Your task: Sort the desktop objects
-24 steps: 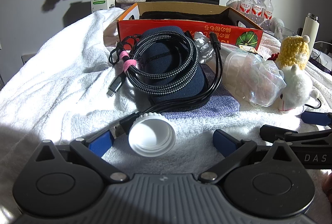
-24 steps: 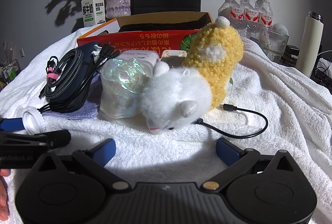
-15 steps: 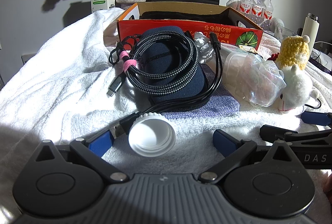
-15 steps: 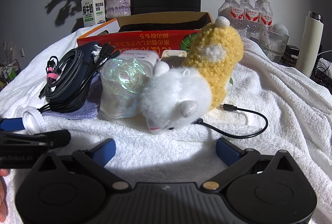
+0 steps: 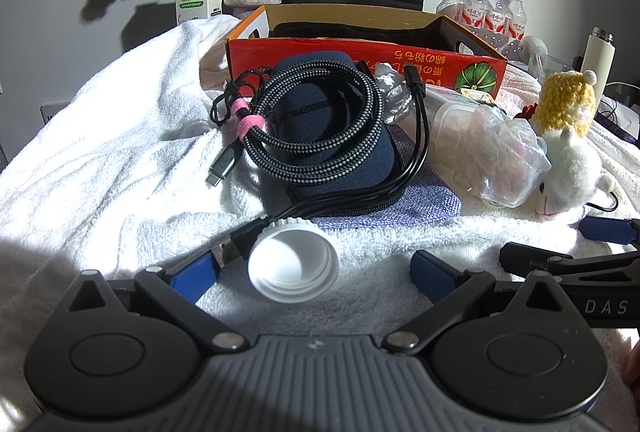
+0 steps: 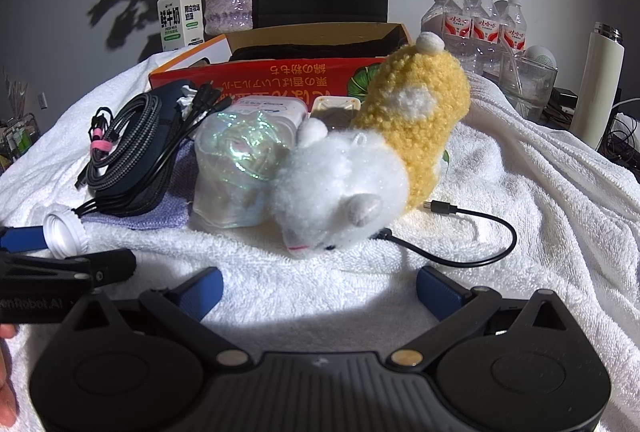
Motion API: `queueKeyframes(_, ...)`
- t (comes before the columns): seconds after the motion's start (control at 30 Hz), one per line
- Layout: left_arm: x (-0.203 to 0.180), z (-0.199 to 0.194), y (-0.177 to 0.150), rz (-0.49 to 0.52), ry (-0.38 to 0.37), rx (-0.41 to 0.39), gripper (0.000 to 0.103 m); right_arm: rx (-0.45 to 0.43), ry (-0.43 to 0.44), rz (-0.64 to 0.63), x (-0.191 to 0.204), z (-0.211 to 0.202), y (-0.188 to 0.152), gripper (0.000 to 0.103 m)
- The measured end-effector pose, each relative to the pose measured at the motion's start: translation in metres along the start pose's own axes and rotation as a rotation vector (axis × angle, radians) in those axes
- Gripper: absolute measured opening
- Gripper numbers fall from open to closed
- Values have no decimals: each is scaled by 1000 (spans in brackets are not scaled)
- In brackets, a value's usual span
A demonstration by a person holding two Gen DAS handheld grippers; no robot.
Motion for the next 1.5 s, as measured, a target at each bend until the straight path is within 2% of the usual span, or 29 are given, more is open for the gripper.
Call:
queueKeyframes(0.67, -1, -5, -3, -3, 1, -5, 103, 1, 1, -2, -1, -1, -1, 103)
queueKeyframes(0.8, 9, -8, 0, -29, -25, -26, 103, 6, 8, -12, -3, -7, -1, 103)
queueKeyframes(0.87, 15, -19, 5, -17, -53, -83, 103, -29, -8, -21, -1, -20, 0, 103)
queueKeyframes(0.93, 18, -25, 15, -2, -83, -133, 103, -85, 15, -24, -4, -34, 10, 103)
queueKeyframes(1.0, 24, -24, 28, -16, -118, -151, 103, -155, 51, -4, -10, -49, 21, 103)
queueKeyframes(1.1, 35, -16, 46, -62, -140, -160, 101, -209, 82, 66, -24, -57, 37, 103)
queueKeyframes(1.2, 43, 2, 60, -95, -81, -154, 88, -207, 99, 117, -38, -46, 48, 91)
queueKeyframes(1.3, 52, 25, 69, -134, -45, -89, 76, -175, 77, 128, -44, -27, 54, 84)
queueKeyframes(1.4, 59, 43, 71, -166, -55, -57, 67, -140, 60, 152, -50, -6, 57, 79)
queueKeyframes(1.43, 61, 45, 69, -170, -73, -61, 45, -137, 59, 149, -50, -2, 58, 77)
queueKeyframes(1.47, 62, 43, 70, -169, -74, -73, 41, -152, 51, 142, -49, -1, 57, 73)
queueKeyframes(1.5, 60, 41, 69, -152, -54, -82, 29, -163, 46, 129, -47, -2, 57, 71)
Point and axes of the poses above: each gripper's, at about its wrist camera, not at the fingertips, and z roughly the way its jaws point, x to its left, y to its top, the point moved 1 cm from there along z, roughly the way its jaws point, and after that the axes turned 11 degrees about y, right-handed, at the moved point
